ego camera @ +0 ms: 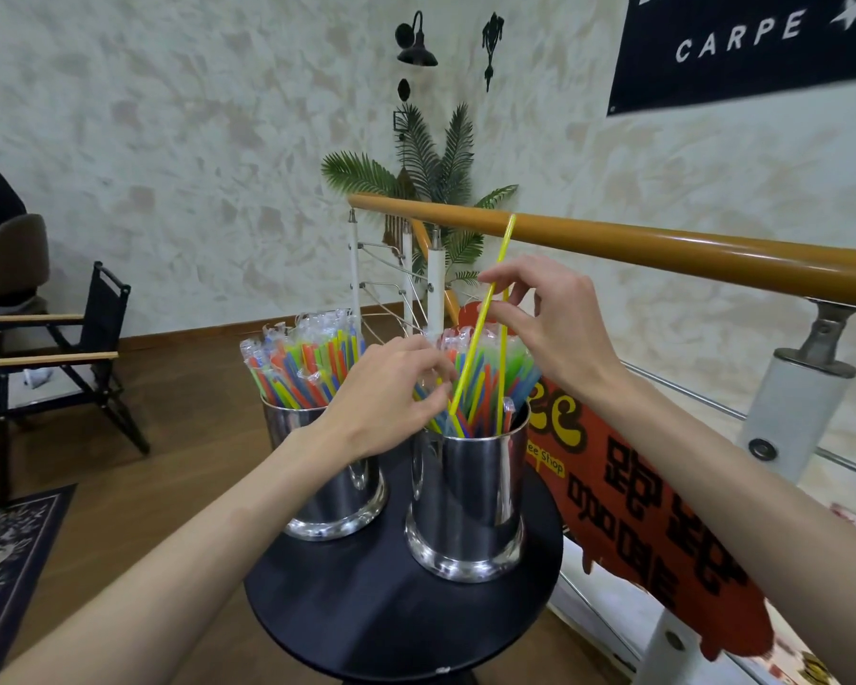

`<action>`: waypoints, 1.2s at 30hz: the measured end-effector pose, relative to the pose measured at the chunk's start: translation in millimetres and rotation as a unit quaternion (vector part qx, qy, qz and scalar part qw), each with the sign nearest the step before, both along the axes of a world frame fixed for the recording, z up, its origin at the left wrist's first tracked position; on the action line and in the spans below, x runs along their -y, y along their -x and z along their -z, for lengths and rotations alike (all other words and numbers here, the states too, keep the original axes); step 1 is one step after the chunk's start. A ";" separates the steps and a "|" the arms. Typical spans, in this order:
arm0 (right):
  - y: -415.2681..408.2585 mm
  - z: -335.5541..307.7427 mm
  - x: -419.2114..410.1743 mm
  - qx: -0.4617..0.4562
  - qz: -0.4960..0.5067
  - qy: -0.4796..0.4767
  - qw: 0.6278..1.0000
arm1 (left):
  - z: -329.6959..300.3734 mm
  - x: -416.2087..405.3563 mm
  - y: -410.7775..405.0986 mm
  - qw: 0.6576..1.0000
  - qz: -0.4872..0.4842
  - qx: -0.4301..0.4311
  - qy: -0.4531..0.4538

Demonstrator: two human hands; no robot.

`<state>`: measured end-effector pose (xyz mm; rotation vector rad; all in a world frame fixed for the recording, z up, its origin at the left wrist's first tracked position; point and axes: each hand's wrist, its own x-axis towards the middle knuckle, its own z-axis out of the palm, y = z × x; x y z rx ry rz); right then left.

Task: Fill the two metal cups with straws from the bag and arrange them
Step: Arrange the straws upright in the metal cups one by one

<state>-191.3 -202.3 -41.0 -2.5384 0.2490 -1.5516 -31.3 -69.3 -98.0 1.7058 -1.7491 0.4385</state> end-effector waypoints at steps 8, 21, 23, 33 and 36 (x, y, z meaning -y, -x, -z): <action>-4.5 5.1 -1.4 -0.001 -0.013 0.037 0.999 | 1.6 4.4 -1.4 1.000 0.001 -0.010 0.008; -6.9 11.7 -10.0 -0.059 -0.014 -0.129 0.990 | -0.7 0.6 1.3 0.997 0.022 -0.068 0.010; -6.8 17.8 -7.9 -0.098 0.018 -0.139 0.985 | -2.7 -0.5 3.9 0.993 0.030 -0.108 0.029; -7.2 14.6 -19.1 -0.293 0.071 -0.121 0.946 | -36.7 13.0 19.5 0.947 0.046 -0.261 0.183; 0.4 6.0 -17.0 -0.257 0.023 -0.160 0.953 | -36.1 13.0 20.6 0.960 0.034 -0.219 0.169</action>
